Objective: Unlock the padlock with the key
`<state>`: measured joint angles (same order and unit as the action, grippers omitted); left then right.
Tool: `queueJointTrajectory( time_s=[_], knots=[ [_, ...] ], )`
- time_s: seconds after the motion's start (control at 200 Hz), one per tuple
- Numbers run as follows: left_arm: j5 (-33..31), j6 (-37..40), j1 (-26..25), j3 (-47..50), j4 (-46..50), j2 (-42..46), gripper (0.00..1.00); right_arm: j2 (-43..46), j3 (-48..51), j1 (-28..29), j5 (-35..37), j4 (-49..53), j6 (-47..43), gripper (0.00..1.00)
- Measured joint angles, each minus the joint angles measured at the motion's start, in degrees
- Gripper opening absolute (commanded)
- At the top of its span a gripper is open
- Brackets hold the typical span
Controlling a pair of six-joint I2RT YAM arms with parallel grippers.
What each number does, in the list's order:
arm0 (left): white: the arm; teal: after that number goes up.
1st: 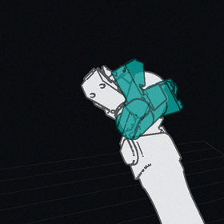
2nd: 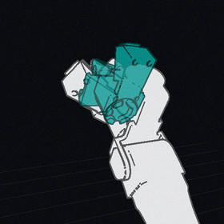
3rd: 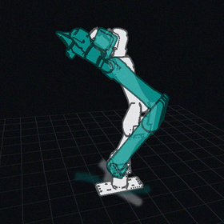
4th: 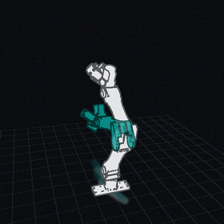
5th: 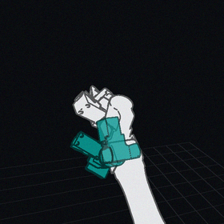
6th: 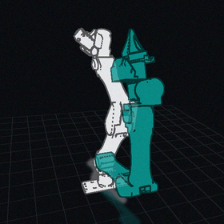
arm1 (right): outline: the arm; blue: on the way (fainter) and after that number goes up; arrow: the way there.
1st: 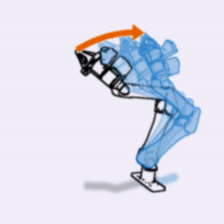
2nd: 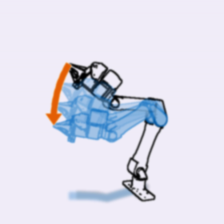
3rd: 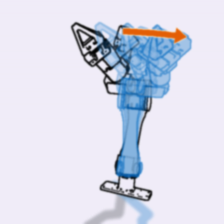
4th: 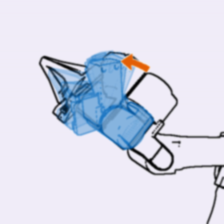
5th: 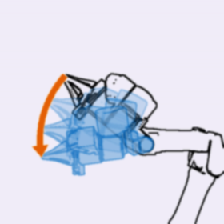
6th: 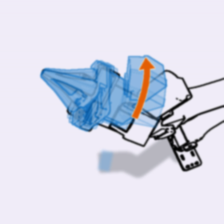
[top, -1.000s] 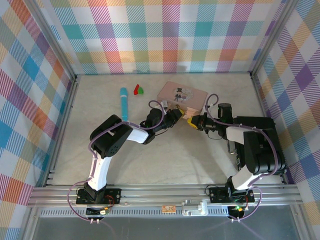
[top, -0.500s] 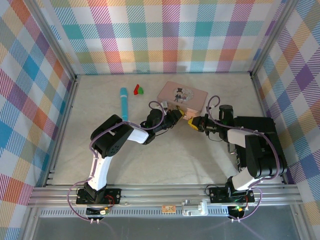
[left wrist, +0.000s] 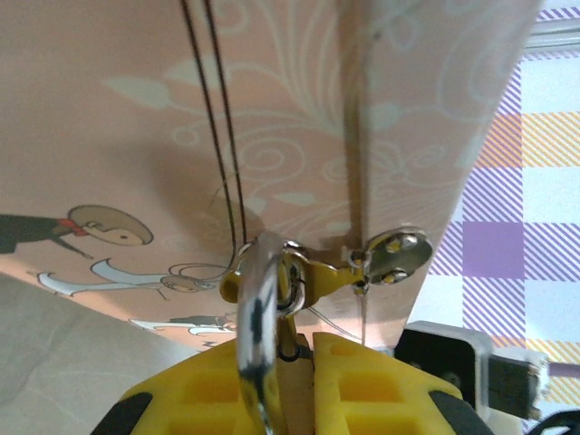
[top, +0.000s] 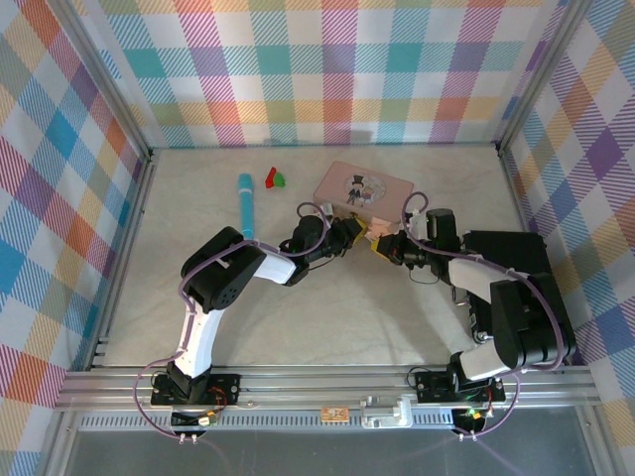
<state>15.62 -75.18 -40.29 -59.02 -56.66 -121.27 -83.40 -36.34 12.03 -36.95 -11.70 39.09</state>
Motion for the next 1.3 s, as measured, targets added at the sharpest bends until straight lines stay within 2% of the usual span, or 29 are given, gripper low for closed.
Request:
queueJointTrajectory(
  time_s=[0.165, 0.31, 0.7, 1.3],
  knots=[
    [0.2, -1.2, 0.0, 0.0, 0.2, 0.0, 0.00, 2.3, -0.3, 2.1, 5.8, 2.8, -5.1, 0.00],
    [0.3, -1.8, 0.0, 0.0, 0.3, 0.0, 0.00, 2.4, -0.7, 2.5, 8.1, 4.1, -7.5, 0.00],
    [0.5, -1.7, 0.0, 0.0, 0.2, 0.0, 0.00, -0.9, -0.8, 2.5, 8.0, 3.4, -7.8, 0.00],
    [1.1, -0.4, 0.0, 0.1, 0.7, 0.4, 0.00, -3.2, -1.8, 2.5, 8.0, -1.4, -3.4, 0.00]
  ],
)
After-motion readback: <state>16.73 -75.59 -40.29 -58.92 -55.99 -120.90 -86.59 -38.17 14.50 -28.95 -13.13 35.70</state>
